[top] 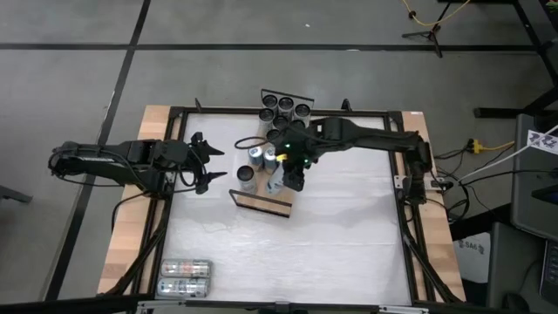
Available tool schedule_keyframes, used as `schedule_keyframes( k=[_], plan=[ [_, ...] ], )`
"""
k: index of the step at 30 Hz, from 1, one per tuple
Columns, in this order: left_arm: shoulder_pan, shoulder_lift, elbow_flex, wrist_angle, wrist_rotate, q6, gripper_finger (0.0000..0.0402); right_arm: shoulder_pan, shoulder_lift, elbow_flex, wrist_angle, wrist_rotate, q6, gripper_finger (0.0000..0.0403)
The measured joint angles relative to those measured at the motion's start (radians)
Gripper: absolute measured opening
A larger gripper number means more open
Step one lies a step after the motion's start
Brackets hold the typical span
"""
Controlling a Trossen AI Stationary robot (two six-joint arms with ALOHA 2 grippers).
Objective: Place canned beverage on shelf
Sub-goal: Put the top right blue soda can on the shelf aligned with the other blue soda can
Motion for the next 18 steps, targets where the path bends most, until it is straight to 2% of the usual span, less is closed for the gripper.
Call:
schedule_keyframes(
  k=[18],
  plan=[
    [0.0, 0.001, 0.0, 0.0, 0.0, 0.0, 0.0302, 0.001, 0.084, 0.002, 0.092, 0.033, -0.102, 0.026]
  ],
)
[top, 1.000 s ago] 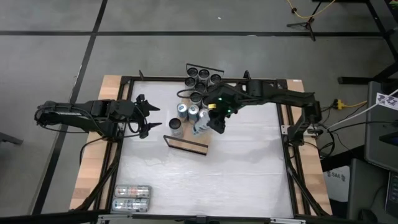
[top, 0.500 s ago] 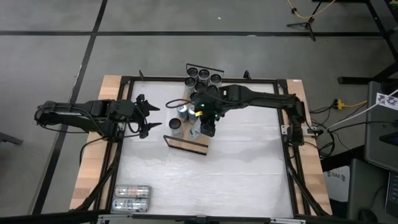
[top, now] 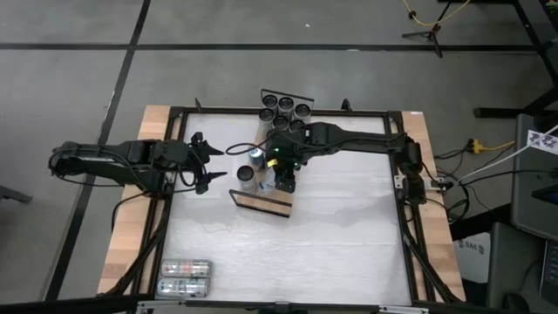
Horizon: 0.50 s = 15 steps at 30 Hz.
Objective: Place canned beverage on shelf
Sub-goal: Put the top right blue soda can on the shelf aligned with the other blue soda can
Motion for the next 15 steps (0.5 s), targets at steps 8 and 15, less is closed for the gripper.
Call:
schedule_keyframes(
  k=[8, 15],
  plan=[
    [0.0, 0.0, 0.0, 0.0, 0.0, 0.0, 0.0302, 0.014, 0.031, 0.0, 0.003, 0.004, -0.028, 0.026],
    [0.0, 0.0, 0.0, 0.0, 0.0, 0.0, 0.0302, 0.028, 0.036, 0.0, -0.004, 0.006, -0.031, 0.0259]
  ],
)
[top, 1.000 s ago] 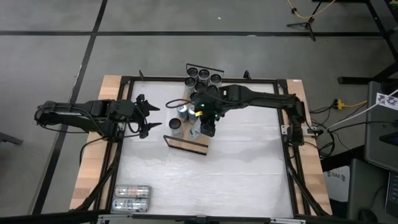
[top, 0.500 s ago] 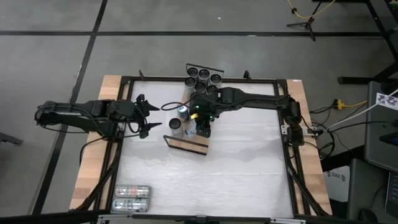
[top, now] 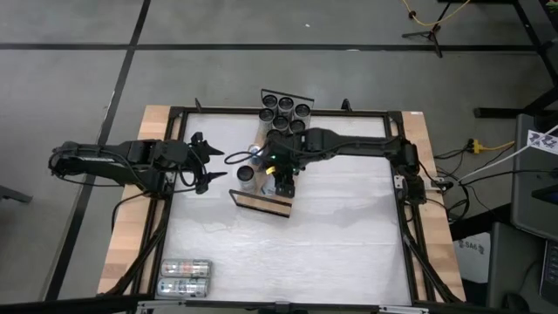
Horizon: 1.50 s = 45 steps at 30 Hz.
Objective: Place canned beverage on shelf
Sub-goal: Put the top right blue soda can on the shelf aligned with the other blue soda can
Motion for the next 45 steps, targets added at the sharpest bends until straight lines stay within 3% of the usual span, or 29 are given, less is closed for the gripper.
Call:
schedule_keyframes(
  k=[45],
  plan=[
    [0.0, 0.0, 0.0, 0.0, 0.0, 0.0, 0.0302, 0.011, 0.018, 0.0, 0.008, 0.014, -0.026, 0.0263]
  ],
)
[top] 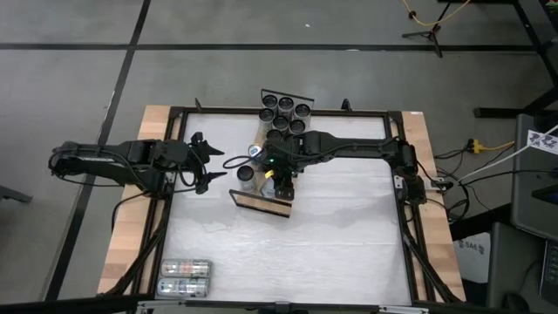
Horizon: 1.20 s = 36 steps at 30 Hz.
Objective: Place canned beverage on shelf
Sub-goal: Put the top right blue soda can on the shelf aligned with the other blue soda can
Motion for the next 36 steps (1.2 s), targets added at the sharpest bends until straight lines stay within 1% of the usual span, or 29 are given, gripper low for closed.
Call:
schedule_keyframes(
  k=[28, 31, 36],
  plan=[
    [0.0, 0.0, 0.0, 0.0, 0.0, 0.0, 0.0302, -0.001, -0.002, 0.0, 0.003, -0.001, 0.0, 0.0264],
    [0.0, 0.0, 0.0, 0.0, 0.0, 0.0, 0.0302, -0.001, -0.002, 0.0, 0.003, -0.001, 0.0, 0.0277],
    [0.0, 0.0, 0.0, 0.0, 0.0, 0.0, 0.0302, -0.001, -0.005, 0.0, 0.01, -0.006, 0.0, 0.0322]
  ],
)
